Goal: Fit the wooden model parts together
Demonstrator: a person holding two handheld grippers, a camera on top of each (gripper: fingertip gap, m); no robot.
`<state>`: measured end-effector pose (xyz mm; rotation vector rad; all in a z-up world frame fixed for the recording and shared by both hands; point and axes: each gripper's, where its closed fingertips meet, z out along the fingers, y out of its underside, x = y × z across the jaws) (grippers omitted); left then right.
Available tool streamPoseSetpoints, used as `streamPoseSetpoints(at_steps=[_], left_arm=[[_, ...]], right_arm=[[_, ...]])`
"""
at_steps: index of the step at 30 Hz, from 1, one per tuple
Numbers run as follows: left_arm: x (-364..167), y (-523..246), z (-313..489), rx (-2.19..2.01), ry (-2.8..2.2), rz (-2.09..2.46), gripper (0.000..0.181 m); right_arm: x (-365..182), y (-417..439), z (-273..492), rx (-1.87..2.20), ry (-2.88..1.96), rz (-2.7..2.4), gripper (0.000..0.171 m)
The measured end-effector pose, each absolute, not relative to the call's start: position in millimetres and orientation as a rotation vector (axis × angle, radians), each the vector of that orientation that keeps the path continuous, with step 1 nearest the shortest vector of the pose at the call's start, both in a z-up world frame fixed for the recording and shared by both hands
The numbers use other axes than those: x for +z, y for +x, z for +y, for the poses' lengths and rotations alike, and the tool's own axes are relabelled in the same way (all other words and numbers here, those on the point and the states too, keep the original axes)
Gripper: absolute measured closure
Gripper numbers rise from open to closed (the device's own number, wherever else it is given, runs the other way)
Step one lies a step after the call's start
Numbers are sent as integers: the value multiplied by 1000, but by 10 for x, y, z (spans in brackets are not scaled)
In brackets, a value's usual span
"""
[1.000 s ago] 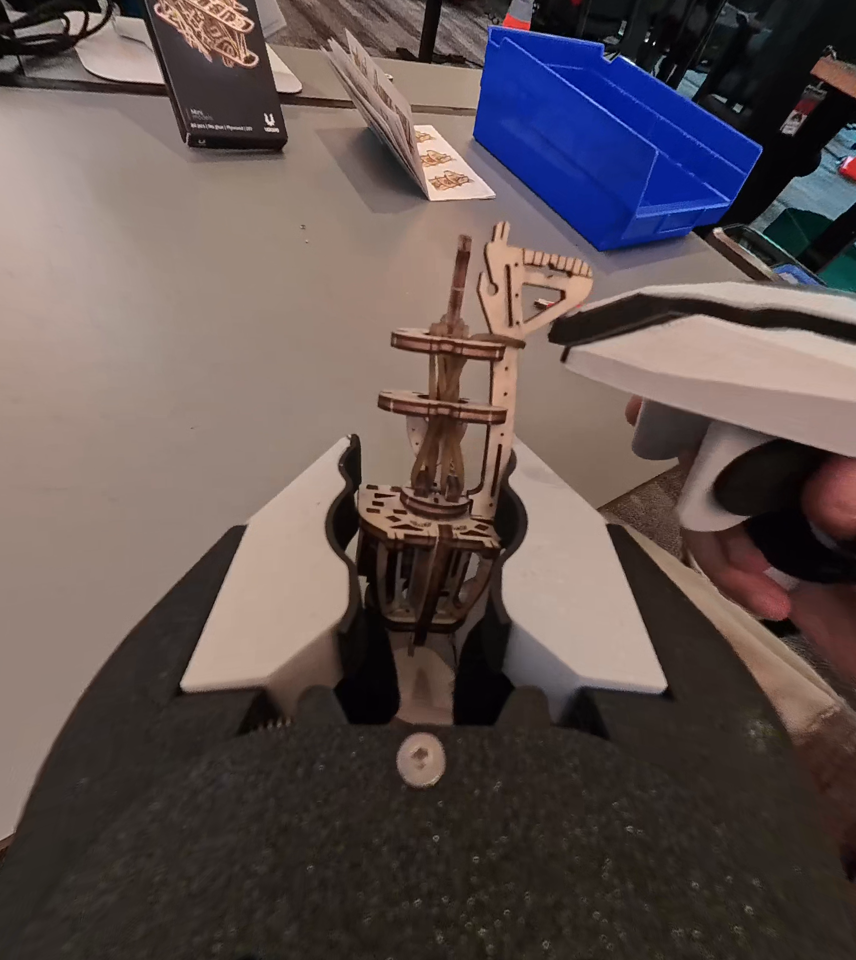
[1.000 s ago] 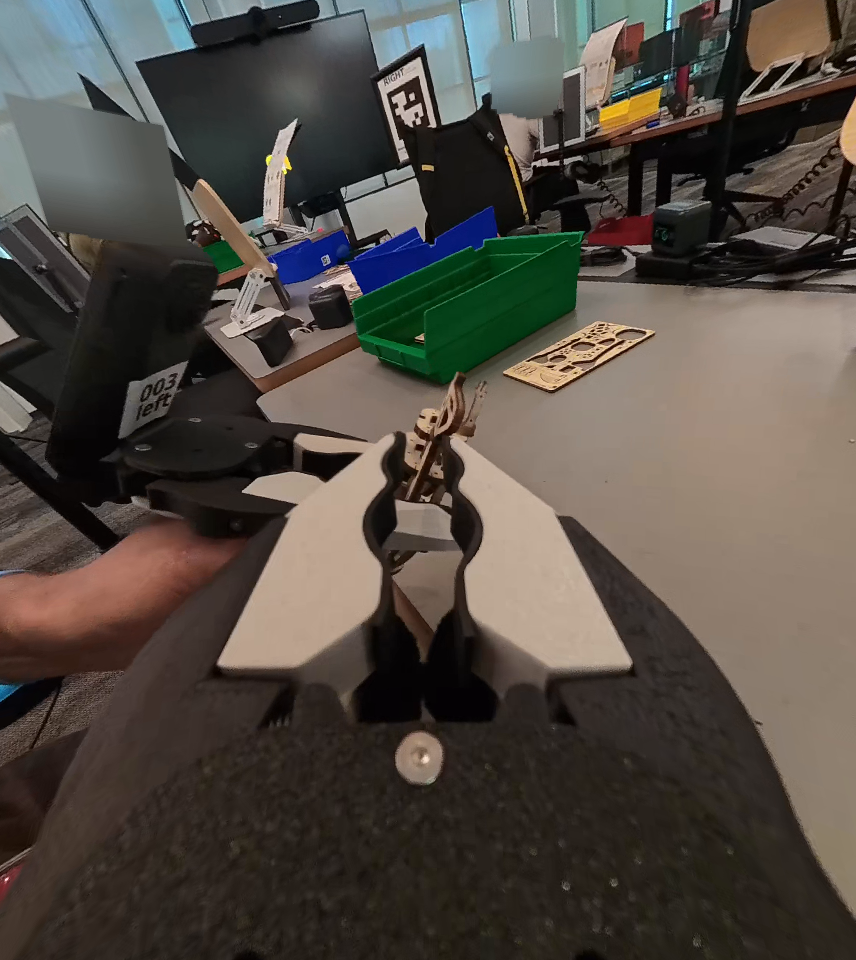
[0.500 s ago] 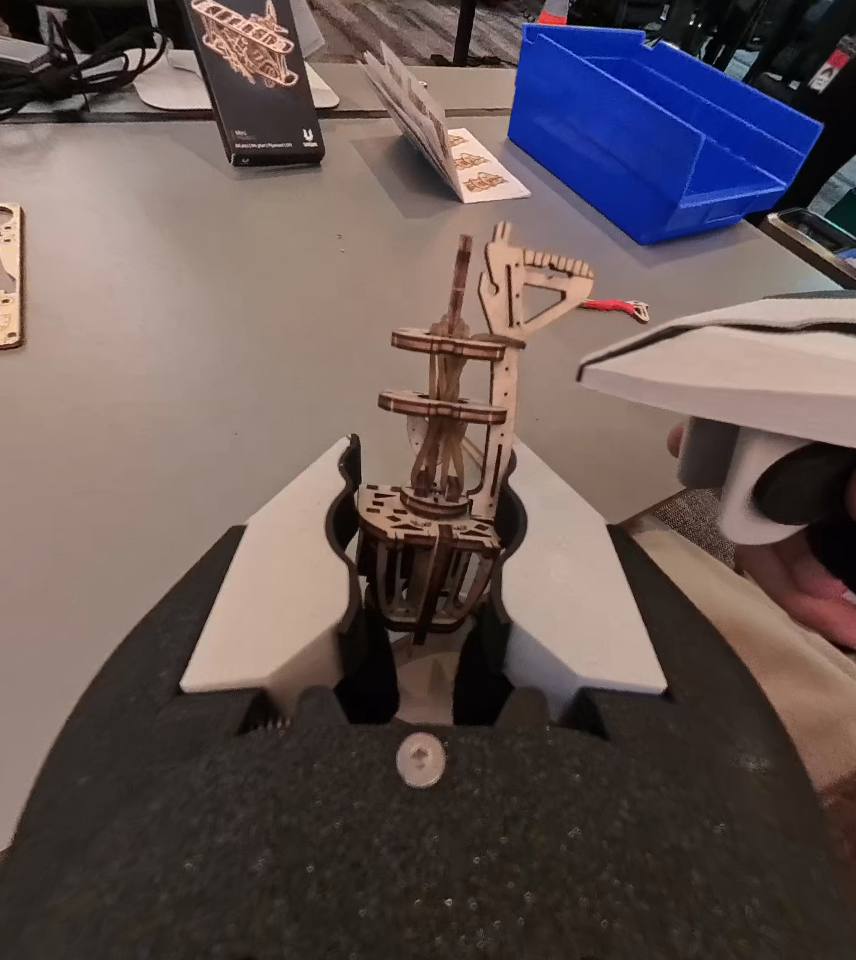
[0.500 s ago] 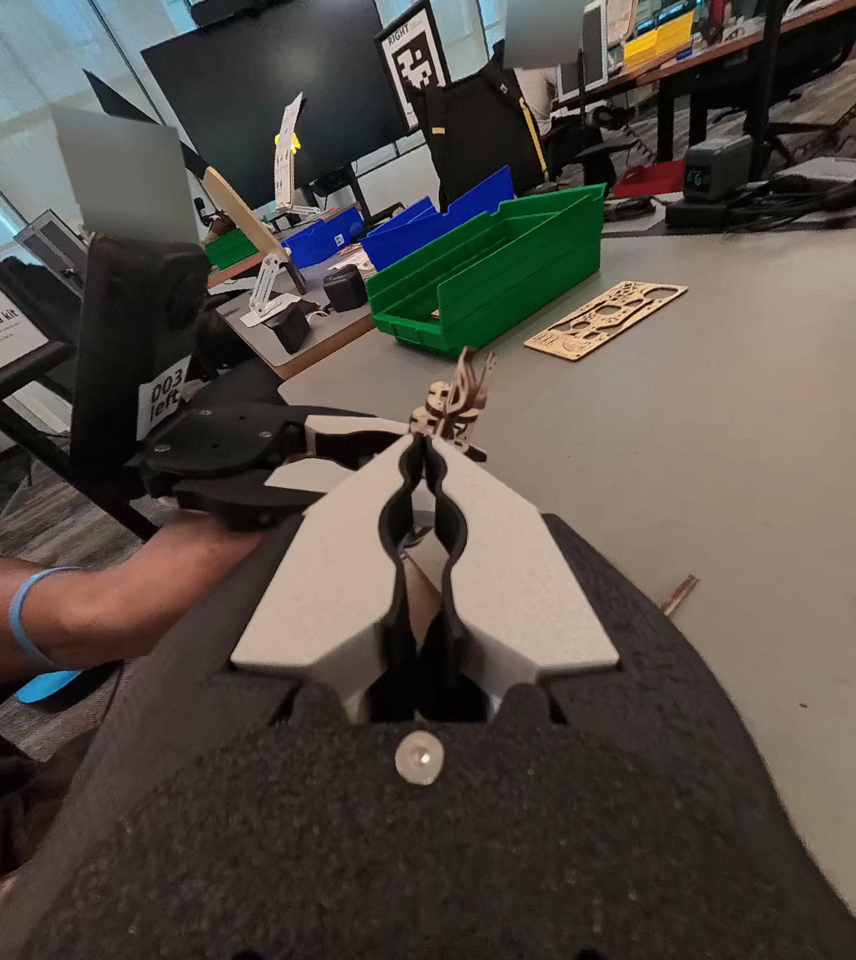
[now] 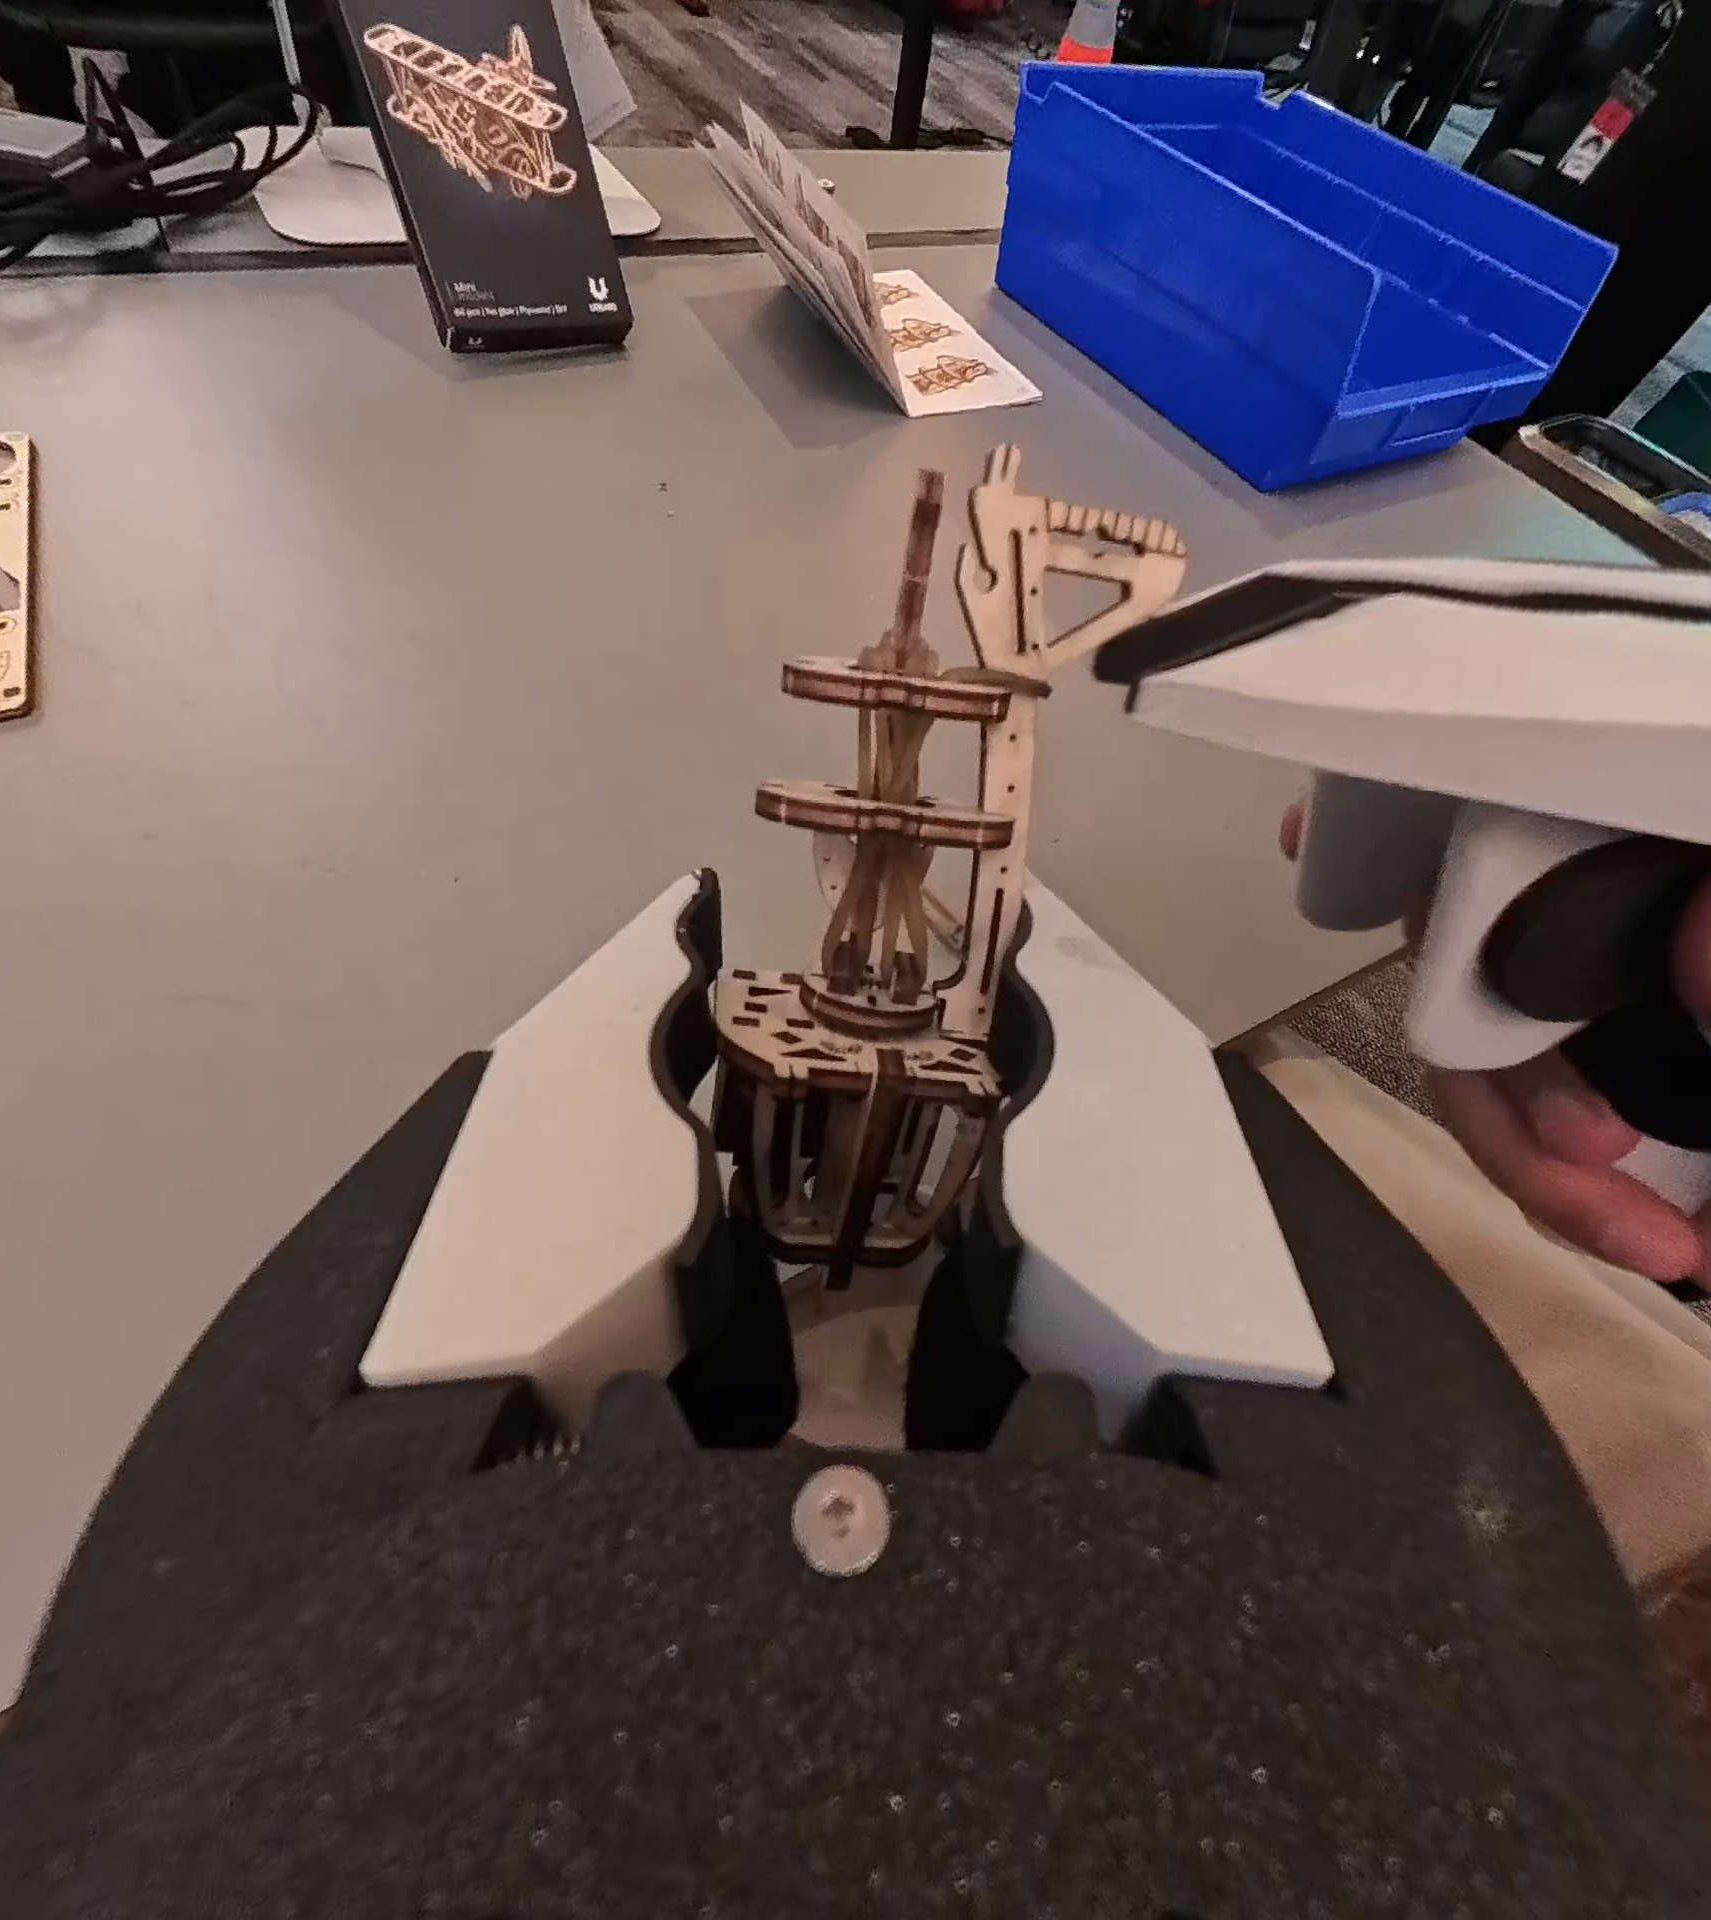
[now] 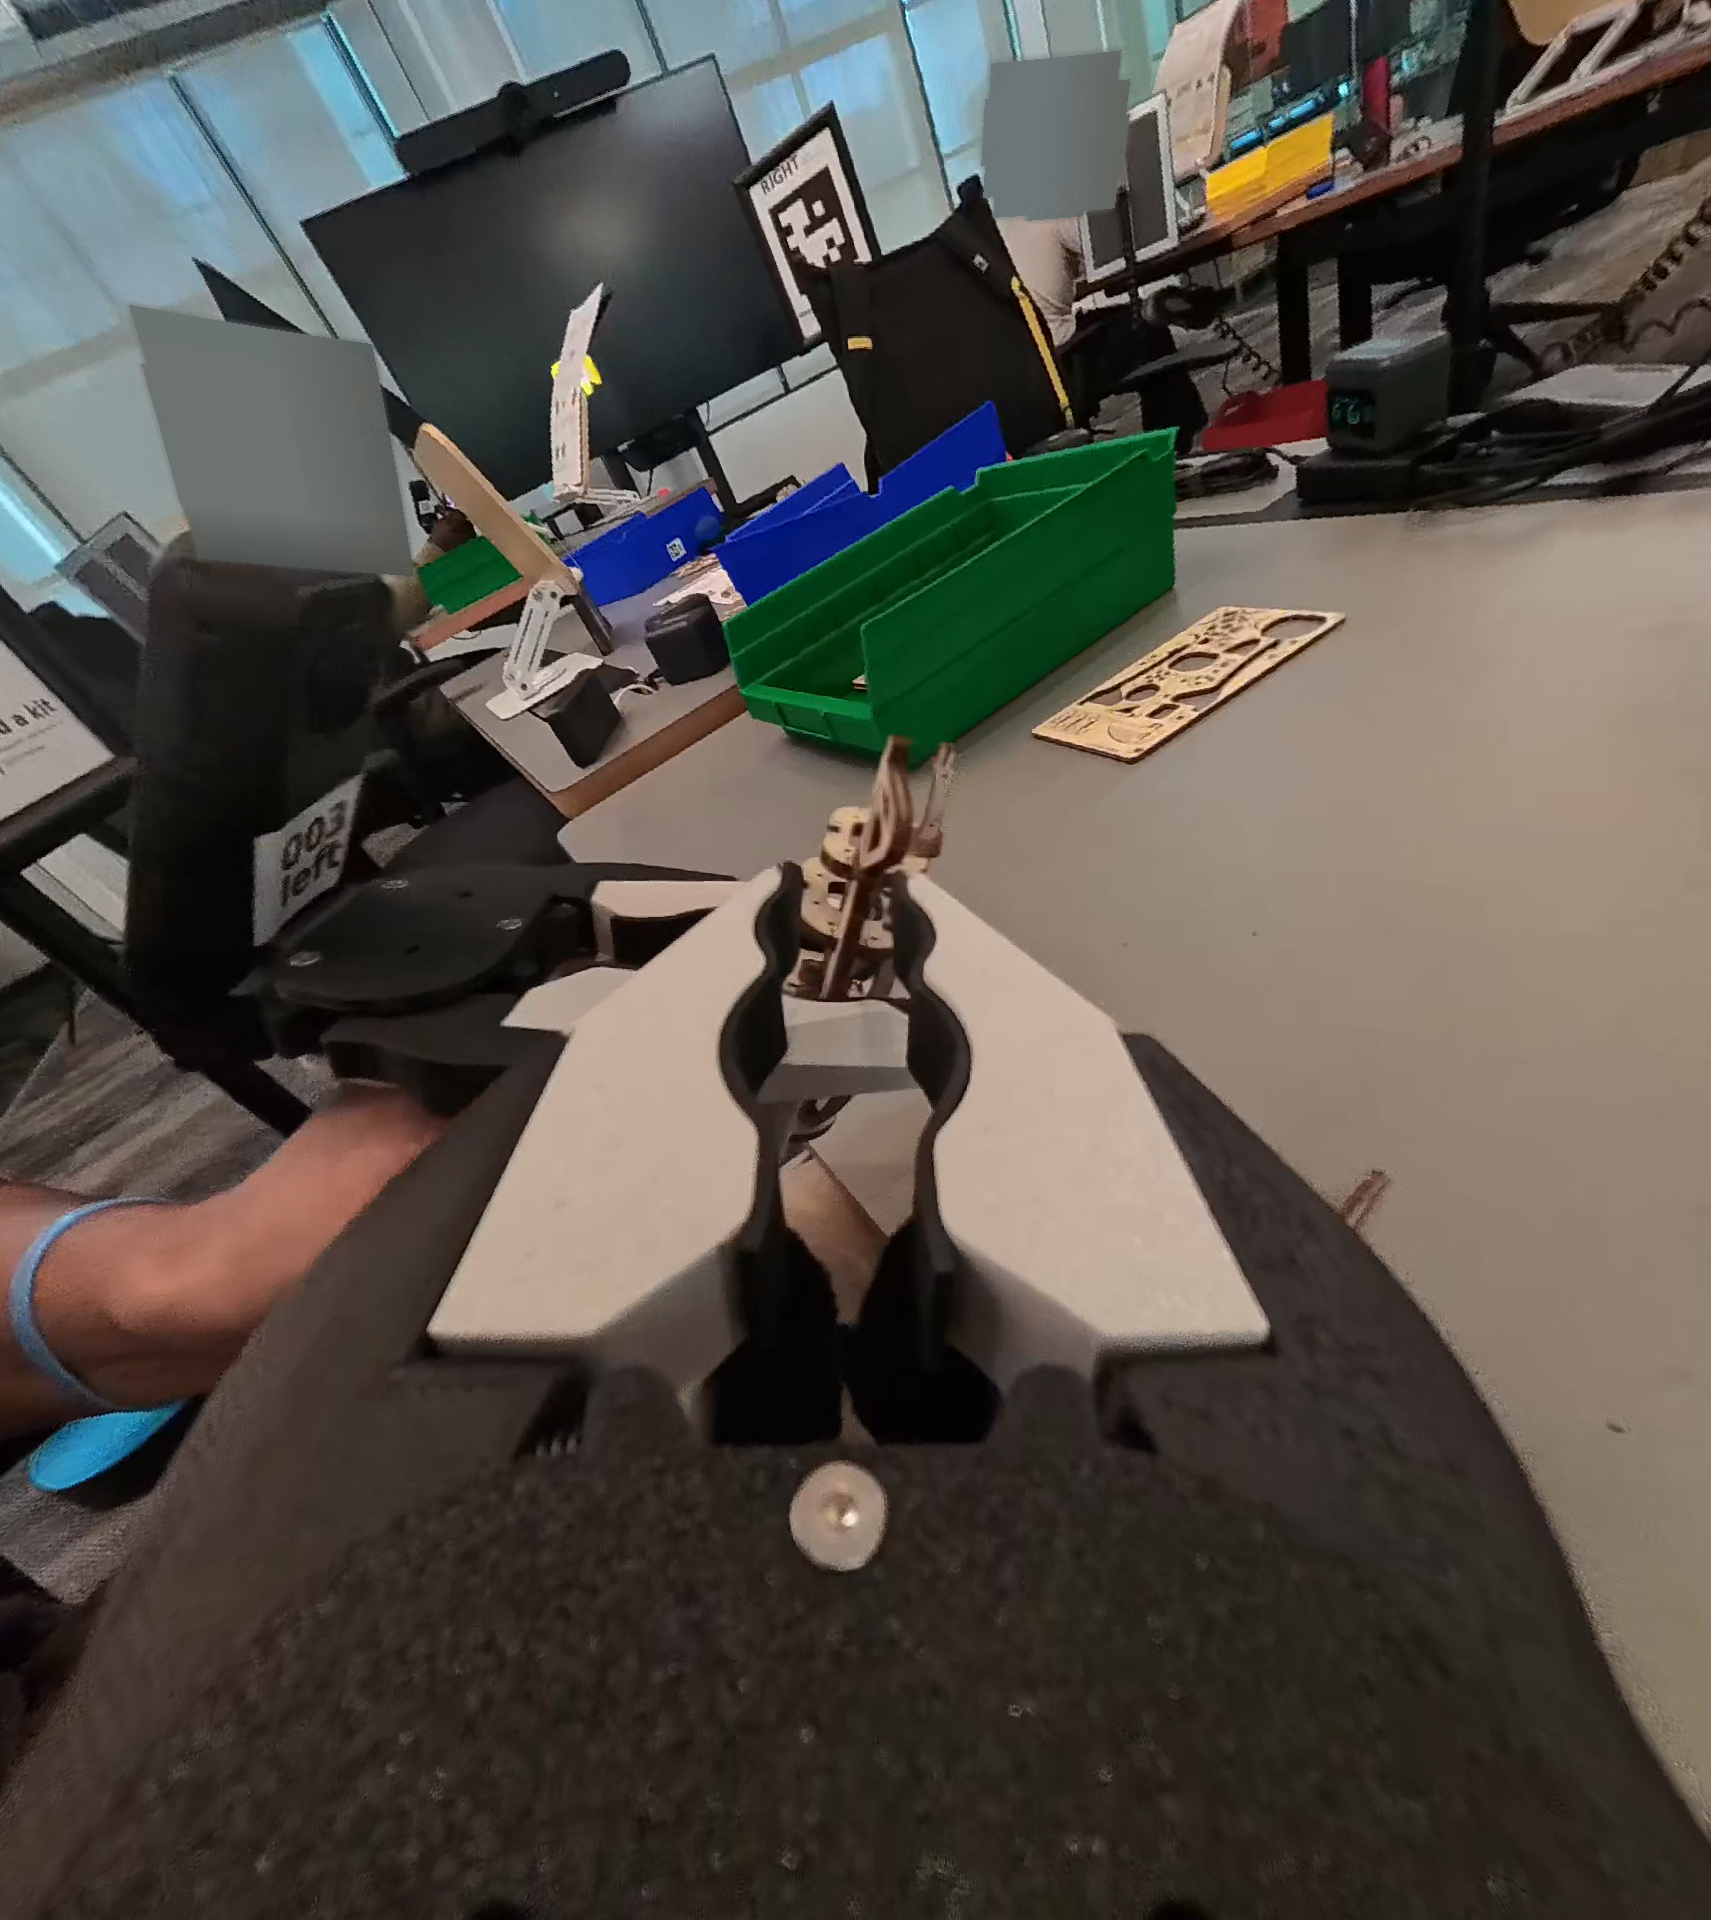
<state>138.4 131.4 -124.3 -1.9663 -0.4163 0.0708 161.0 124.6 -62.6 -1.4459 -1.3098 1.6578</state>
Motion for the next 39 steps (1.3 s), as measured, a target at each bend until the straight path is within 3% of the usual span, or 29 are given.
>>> streamPoseSetpoints(at_steps=[11,31,39], left_arm=[[-1189,1490,1339,96,-1956,-360,133],[-1026,1331,1274,397,-1917,-216,133],[-764,1401,1280,489,-1752,-39,133]], right_arm=[[-634,1628,1249,1777,-1492,-1265,168],[-713,1652,1109,2150,-1662,-1203,171],[-549,1721,1210,2748,-1671,-933,171]])
